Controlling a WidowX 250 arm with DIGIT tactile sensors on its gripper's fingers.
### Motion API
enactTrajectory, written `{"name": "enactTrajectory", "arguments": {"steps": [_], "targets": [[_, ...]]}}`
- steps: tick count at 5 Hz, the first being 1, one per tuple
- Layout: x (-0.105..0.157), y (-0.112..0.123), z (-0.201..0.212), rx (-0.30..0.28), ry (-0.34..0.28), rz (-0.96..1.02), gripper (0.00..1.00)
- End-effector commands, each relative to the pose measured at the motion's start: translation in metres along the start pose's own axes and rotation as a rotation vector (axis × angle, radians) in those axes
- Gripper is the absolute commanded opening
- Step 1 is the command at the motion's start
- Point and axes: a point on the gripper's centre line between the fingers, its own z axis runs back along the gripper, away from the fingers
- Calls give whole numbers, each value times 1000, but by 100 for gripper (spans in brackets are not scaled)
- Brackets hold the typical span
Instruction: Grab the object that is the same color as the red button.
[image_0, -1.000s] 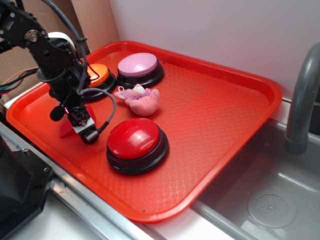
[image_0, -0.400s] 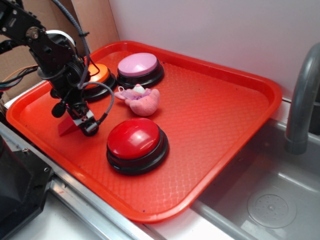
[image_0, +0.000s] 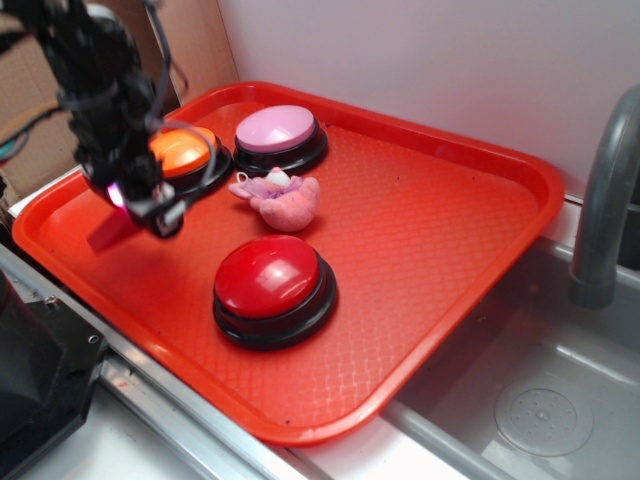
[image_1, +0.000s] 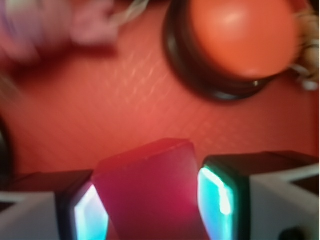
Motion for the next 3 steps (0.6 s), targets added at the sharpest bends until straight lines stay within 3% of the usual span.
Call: {"name": "enactTrajectory", "arguments": {"steps": [1, 2, 3], "targets": [[44, -22, 92, -141, -21, 62, 0], [58, -34, 117, -106, -79, 88, 0], [61, -31, 113, -88, -48, 132, 0]]}}
